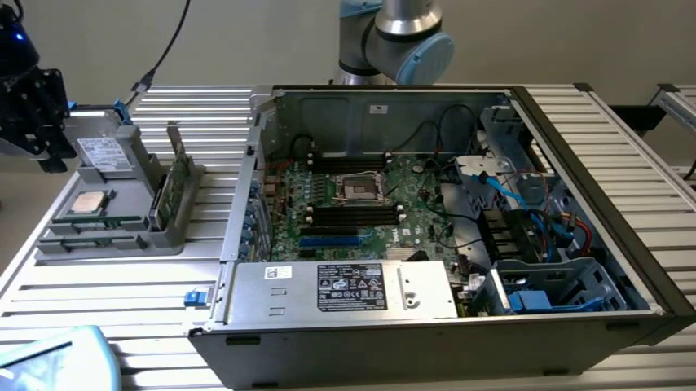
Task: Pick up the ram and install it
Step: 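Pick up the ram and move it above insertion slot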
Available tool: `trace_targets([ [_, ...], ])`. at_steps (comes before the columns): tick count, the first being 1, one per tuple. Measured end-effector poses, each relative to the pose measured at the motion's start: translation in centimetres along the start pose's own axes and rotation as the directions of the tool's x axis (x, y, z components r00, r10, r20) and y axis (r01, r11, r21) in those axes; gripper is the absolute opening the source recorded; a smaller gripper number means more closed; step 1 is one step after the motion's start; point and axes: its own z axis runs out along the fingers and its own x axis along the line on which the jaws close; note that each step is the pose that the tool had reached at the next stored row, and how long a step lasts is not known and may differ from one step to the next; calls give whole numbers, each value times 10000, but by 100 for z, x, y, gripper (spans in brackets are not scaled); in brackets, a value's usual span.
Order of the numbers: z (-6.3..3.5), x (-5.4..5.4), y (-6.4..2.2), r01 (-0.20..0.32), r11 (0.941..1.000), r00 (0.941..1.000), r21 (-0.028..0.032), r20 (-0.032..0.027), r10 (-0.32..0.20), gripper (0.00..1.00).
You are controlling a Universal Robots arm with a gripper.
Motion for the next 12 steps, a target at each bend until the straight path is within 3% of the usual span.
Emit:
trace_targets([
  [12,219,-11,54,1,10000,10000,9,-2,-1,33],
])
